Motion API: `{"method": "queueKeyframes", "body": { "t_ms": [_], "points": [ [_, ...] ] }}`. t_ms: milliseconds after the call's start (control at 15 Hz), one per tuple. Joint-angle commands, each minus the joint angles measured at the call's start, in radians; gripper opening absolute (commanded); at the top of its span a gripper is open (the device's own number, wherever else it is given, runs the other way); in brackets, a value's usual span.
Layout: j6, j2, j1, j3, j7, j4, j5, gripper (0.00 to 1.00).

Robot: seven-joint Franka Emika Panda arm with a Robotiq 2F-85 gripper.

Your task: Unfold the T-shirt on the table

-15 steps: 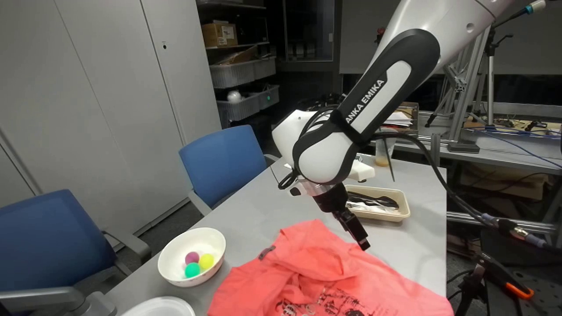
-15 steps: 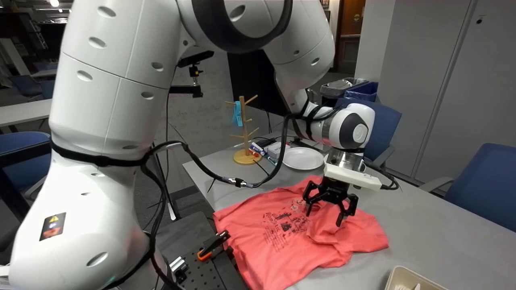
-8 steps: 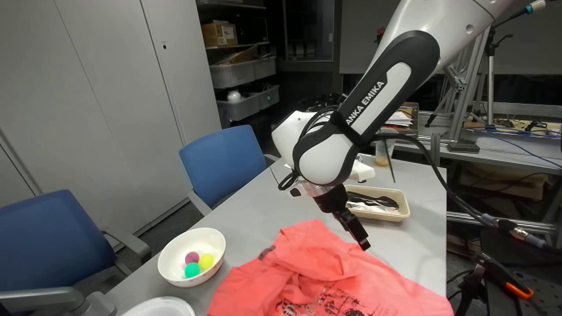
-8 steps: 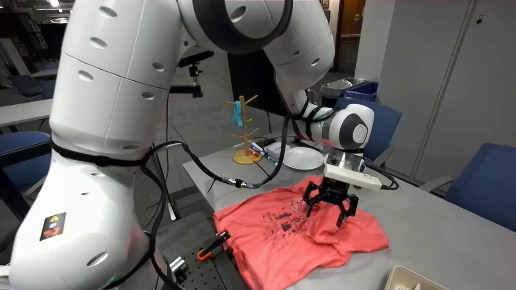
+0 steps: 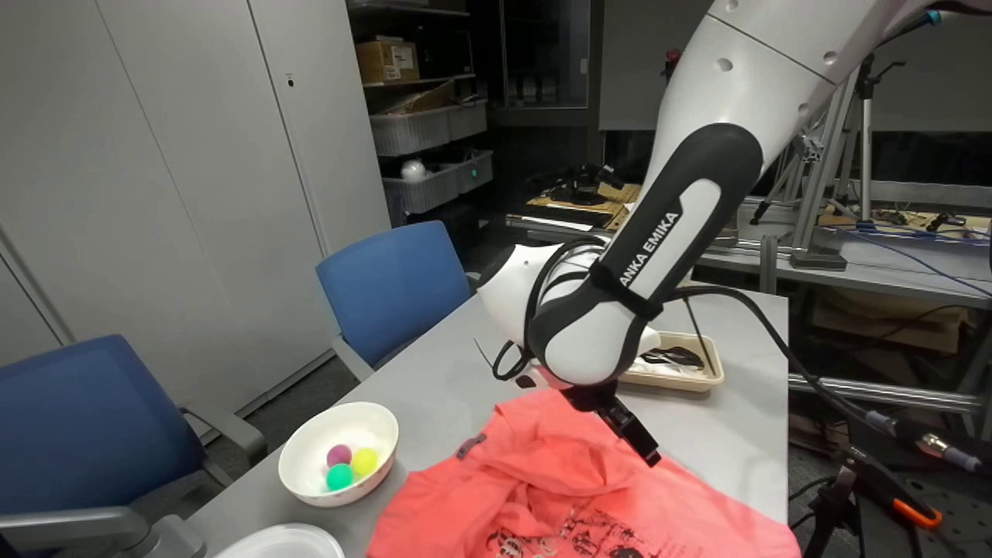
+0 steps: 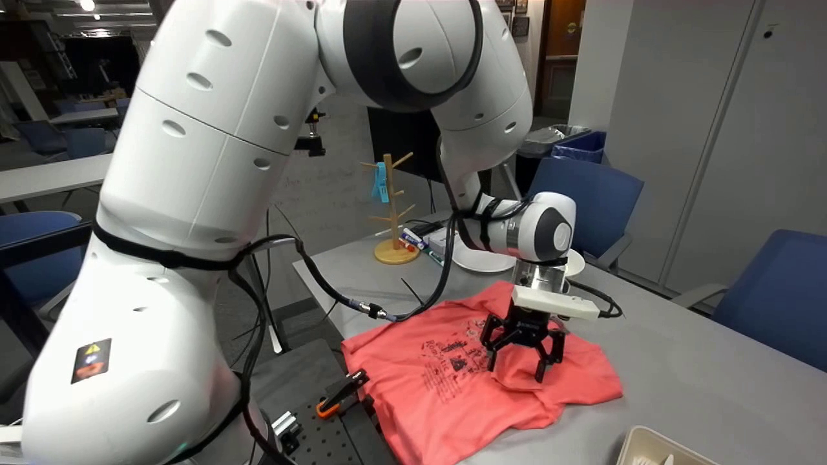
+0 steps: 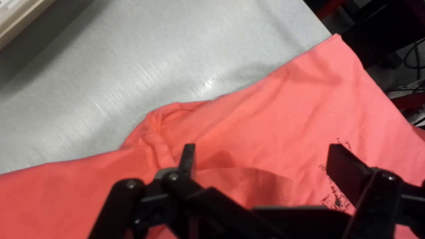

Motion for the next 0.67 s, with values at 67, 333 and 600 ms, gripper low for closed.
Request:
{"method": "queueKeyframes", "body": {
  "t_ms": [67, 333, 600],
  "points": [
    [0.059, 0.038, 0.03, 0.002, 0.03, -0.012, -0.028, 1.0],
    [0.187, 0.05, 0.068, -0.014, 0.093, -0.035, -0.094, 0.98],
    [0.32, 0.043, 0.078, -0.023, 0.16, -0.083, -0.156, 0.92]
  ]
}}
